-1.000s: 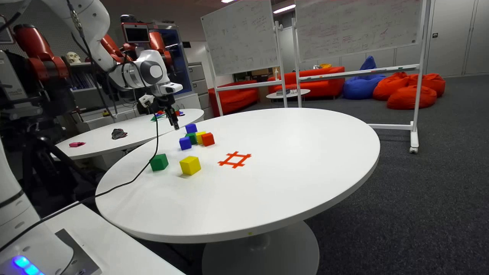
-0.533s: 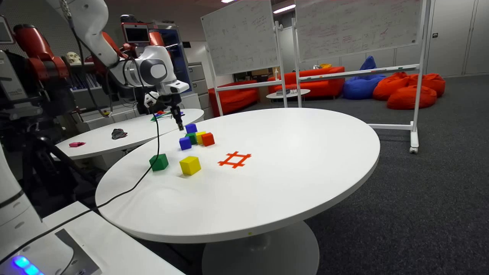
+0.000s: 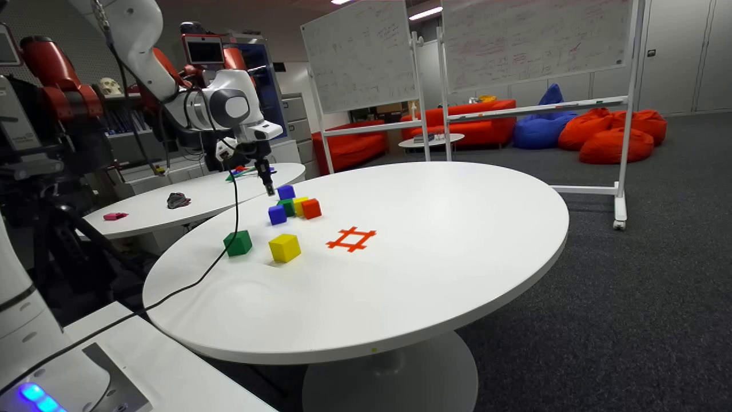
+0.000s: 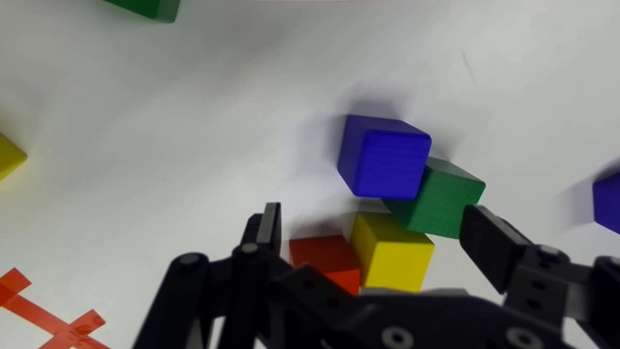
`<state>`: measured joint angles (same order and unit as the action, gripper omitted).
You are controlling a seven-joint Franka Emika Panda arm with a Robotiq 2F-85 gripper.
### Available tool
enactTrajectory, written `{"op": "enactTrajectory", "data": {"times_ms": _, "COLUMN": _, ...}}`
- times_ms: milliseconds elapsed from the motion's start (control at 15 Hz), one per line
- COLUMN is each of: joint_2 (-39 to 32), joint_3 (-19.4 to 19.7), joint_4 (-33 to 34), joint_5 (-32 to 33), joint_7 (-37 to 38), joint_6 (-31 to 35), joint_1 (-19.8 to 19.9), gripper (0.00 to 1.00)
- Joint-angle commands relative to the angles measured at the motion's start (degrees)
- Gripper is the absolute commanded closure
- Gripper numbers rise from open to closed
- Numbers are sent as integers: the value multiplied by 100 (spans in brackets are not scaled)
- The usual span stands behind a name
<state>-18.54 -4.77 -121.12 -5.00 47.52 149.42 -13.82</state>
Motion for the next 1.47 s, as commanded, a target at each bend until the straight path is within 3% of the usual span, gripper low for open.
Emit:
{"op": "enactTrajectory", "data": {"times_ms": 0, "joint_2": 8, "joint_3": 27, "joint_4": 3, "joint_5": -26, "joint_7": -27, "joint_6": -16, "joint_1": -22, "gripper": 0}}
{"op": "enactTrajectory", "data": {"times_ms": 1067, "joint_2": -67, "joint_3": 3, "joint_4": 95, "joint_5": -74, "joint_7": -88, "joint_6": -78, "joint_1": 7, "gripper": 0}}
{"op": "enactTrajectory", "data": {"times_ms": 1400, "joint_2": -192, "joint_3": 309, "joint_4": 285, "joint_5": 336, "joint_7": 305, "joint_6": -344, "joint_1": -98, "gripper": 0}}
